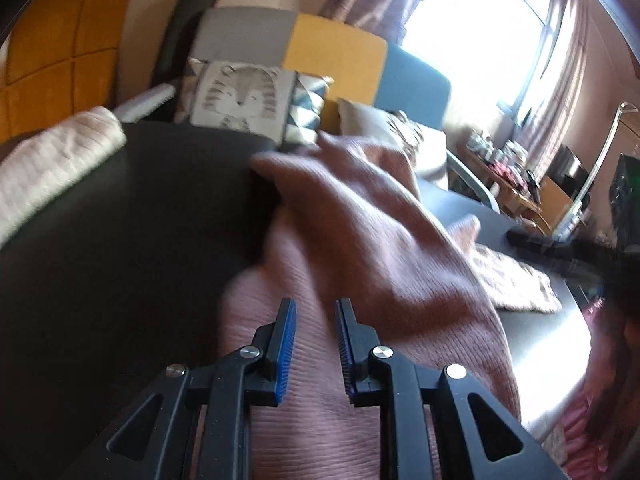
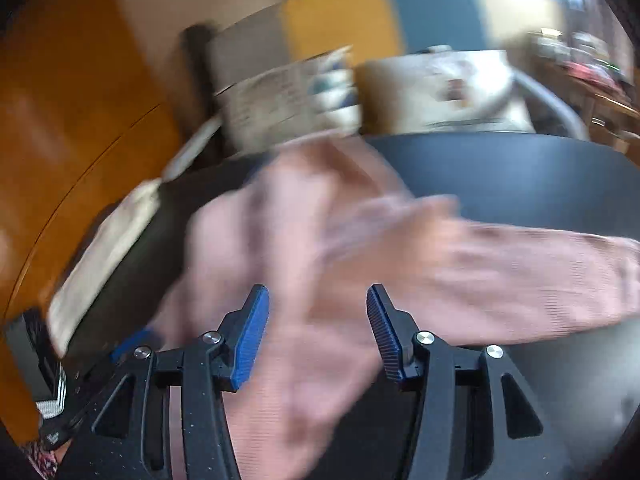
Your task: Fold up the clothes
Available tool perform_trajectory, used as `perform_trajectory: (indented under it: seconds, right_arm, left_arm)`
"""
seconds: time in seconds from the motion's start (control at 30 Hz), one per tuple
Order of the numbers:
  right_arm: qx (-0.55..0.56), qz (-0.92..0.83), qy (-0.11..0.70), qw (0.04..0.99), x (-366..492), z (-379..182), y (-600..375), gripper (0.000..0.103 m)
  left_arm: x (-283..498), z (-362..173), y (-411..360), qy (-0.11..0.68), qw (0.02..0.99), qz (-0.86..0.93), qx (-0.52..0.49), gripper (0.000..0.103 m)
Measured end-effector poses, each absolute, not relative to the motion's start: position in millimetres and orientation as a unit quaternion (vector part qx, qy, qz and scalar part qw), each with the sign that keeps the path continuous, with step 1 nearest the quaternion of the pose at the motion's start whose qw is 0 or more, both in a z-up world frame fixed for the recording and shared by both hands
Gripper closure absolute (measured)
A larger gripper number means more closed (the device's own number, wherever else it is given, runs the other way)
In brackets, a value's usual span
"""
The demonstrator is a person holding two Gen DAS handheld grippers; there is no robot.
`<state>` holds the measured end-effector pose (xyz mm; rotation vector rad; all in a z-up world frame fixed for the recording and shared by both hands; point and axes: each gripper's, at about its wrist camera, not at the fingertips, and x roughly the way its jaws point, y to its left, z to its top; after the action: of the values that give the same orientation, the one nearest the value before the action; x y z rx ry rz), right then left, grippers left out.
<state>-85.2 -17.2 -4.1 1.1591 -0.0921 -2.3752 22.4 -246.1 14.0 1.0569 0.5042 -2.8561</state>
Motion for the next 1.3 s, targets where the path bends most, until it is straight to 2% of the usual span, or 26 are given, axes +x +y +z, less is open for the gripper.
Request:
perform_trajectory:
  seconds: [0.1, 0.33, 0.37, 0.4, 0.43, 0.47, 0.5, 0.8, 0.97, 1.1, 1.23, 1.3]
  right_arm:
    - [0.436, -0.860, 0.006, 0.264, -82.2, -16.5, -66.9, 0.049]
    - [0.434, -0.866, 0.128, 0.212, -89.0, -62.3, -130.9, 0.049]
    - [0.425, -0.871, 0.132, 0.207, -89.2, -64.4, -128.9, 0.056]
    - [0.421, -0.875, 0.119, 0.208, -90.1, -63.1, -122.4, 0.074]
    - [0.420, -0.877, 0.099, 0.213, -91.8, -59.6, -115.4, 0.083]
    - [0.419, -0.878, 0.078, 0.218, -93.2, -56.0, -107.8, 0.091]
    - [0.418, -0.879, 0.058, 0.222, -94.6, -52.0, -98.7, 0.093]
    - [0.392, -0.895, -0.069, 0.199, -90.0, -26.7, -24.0, 0.093]
    - [0.388, -0.898, -0.085, 0.188, -87.3, -25.6, -7.0, 0.102]
    - [0.386, -0.899, -0.095, 0.182, -85.6, -26.1, 6.4, 0.101]
    - [0.385, -0.900, -0.106, 0.175, -83.9, -26.6, 19.9, 0.098]
    - [0.384, -0.901, -0.111, 0.172, -83.0, -26.8, 26.6, 0.078]
  left_arm:
    - [25.2, 11.4, -262.3, 0.169, 0.046, -0.922, 0.345, 0.083]
    - [28.5, -3.9, -294.4, 0.184, 0.083, -0.908, 0.367, 0.083]
    - [27.5, -7.6, -293.5, 0.182, 0.079, -0.906, 0.374, 0.083]
    - [26.6, -9.5, -292.0, 0.178, 0.077, -0.906, 0.377, 0.083]
    - [25.7, -10.4, -290.5, 0.175, 0.075, -0.906, 0.379, 0.083]
    - [24.7, -11.2, -289.1, 0.171, 0.074, -0.906, 0.380, 0.083]
    - [23.9, -11.7, -287.7, 0.171, 0.072, -0.906, 0.381, 0.083]
    - [3.6, -6.0, -270.5, 0.174, 0.056, -0.904, 0.386, 0.083]
    - [-7.6, 3.0, -255.0, 0.157, 0.040, -0.910, 0.381, 0.083]
    - [-23.2, 1.6, -243.5, 0.144, 0.026, -0.907, 0.395, 0.083]
    - [-40.4, -15.2, -234.0, 0.139, 0.026, -0.889, 0.436, 0.083]
    - [-35.1, -19.3, -226.1, 0.143, 0.031, -0.893, 0.425, 0.083]
